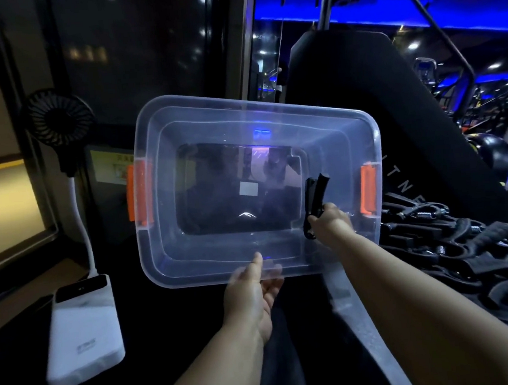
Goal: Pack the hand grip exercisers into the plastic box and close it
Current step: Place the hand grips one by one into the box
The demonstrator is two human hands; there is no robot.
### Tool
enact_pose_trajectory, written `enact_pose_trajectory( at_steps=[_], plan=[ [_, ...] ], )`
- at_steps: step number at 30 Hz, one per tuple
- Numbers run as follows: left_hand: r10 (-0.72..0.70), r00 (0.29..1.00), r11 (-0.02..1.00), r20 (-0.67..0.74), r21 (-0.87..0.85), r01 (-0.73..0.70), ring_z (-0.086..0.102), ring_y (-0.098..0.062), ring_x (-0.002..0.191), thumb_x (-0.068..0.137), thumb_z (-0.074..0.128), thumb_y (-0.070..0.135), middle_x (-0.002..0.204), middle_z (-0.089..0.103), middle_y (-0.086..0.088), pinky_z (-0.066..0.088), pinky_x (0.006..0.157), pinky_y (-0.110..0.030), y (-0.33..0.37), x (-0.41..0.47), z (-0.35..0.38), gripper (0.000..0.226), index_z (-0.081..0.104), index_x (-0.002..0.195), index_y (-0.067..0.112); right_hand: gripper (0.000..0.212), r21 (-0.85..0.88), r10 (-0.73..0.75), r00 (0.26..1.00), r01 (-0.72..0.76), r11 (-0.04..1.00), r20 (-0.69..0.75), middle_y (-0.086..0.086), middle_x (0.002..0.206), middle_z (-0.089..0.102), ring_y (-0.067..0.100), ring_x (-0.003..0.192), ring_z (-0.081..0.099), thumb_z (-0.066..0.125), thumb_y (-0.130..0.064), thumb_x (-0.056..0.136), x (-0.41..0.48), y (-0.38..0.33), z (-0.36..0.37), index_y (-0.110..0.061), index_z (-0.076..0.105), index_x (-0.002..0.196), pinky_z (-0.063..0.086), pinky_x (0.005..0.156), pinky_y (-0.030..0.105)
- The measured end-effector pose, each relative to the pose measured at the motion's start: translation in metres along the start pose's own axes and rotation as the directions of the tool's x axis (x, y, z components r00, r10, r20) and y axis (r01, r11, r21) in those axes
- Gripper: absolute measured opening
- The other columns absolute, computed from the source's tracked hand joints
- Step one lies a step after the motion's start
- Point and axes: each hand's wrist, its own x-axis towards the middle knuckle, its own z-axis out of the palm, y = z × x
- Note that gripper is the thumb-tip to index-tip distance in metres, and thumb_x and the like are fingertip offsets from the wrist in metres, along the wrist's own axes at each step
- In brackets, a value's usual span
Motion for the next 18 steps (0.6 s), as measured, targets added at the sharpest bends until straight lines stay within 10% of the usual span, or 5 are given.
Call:
enact_pose_trajectory(
  at_steps=[18],
  plan=[
    [0.043, 0.999, 0.998, -0.028, 0.057, -0.041, 0.064, -0.009, 0.047, 0.090, 0.061, 0.028, 0.063, 0.072, -0.004, 0.043, 0.065, -0.027, 0.002, -0.007, 0.005, 0.019, 0.055, 0.091, 0.010, 0.038, -0.053, 0.060, 0.997, -0.057, 0.997, 0.055, 0.017, 0.110, 0.067, 0.030, 0.103, 0.063, 0.068, -0.028, 0.085, 0.021, -0.005, 0.005, -0.003, 0.064, 0.113, 0.046, 0.078, 0.029]
  ],
)
